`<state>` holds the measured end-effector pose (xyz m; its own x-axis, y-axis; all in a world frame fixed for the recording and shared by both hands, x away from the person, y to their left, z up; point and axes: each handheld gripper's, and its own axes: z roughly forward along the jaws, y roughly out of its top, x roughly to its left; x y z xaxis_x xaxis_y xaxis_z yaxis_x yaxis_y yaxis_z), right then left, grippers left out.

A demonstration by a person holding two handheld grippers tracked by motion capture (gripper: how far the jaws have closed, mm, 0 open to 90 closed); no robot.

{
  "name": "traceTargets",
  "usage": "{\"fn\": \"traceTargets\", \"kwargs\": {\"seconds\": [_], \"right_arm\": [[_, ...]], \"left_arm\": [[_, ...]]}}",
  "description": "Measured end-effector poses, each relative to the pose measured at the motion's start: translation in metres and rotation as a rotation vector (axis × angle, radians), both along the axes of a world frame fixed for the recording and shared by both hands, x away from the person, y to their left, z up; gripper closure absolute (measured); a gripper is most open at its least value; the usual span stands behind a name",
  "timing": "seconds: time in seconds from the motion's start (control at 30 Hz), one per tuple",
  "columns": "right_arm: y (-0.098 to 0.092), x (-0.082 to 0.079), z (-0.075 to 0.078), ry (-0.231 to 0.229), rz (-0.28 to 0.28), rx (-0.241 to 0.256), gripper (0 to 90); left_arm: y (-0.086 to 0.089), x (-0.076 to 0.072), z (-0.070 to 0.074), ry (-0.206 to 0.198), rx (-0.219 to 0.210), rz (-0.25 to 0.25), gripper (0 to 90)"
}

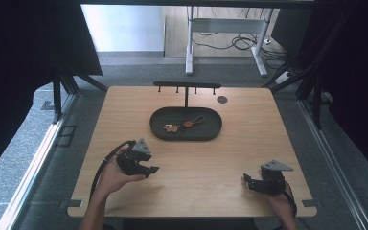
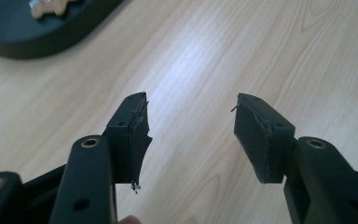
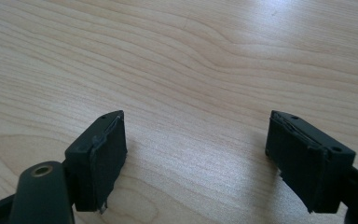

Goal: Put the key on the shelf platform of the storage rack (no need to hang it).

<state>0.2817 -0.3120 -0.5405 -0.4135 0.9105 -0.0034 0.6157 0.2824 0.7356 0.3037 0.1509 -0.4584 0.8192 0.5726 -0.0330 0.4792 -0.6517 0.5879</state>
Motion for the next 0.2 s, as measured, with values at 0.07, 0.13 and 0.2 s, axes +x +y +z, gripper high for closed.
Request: {"fn": "traceTargets", "kwargs": {"seconds": [0.07, 0.13, 0.2], "right_arm": [[0.0002, 0.0001, 0.0, 0.0, -0.002, 0.001, 20.4], [0.0001, 0.0001, 0.0, 0.0, -0.001, 0.0, 20.5], [0.0, 0.0001, 0.0001, 0.001, -0.002, 0.001, 20.8]], "left_arm": [[0.0019, -0.0015, -0.0042, 0.003, -0.003, 0.007, 45.5], [0.0026, -0.0005, -0.0068, 0.011, 0.0, 0.004, 44.9], [0.0036, 0.0004, -0.007, 0.012, -0.001, 0.006, 44.1]]}}
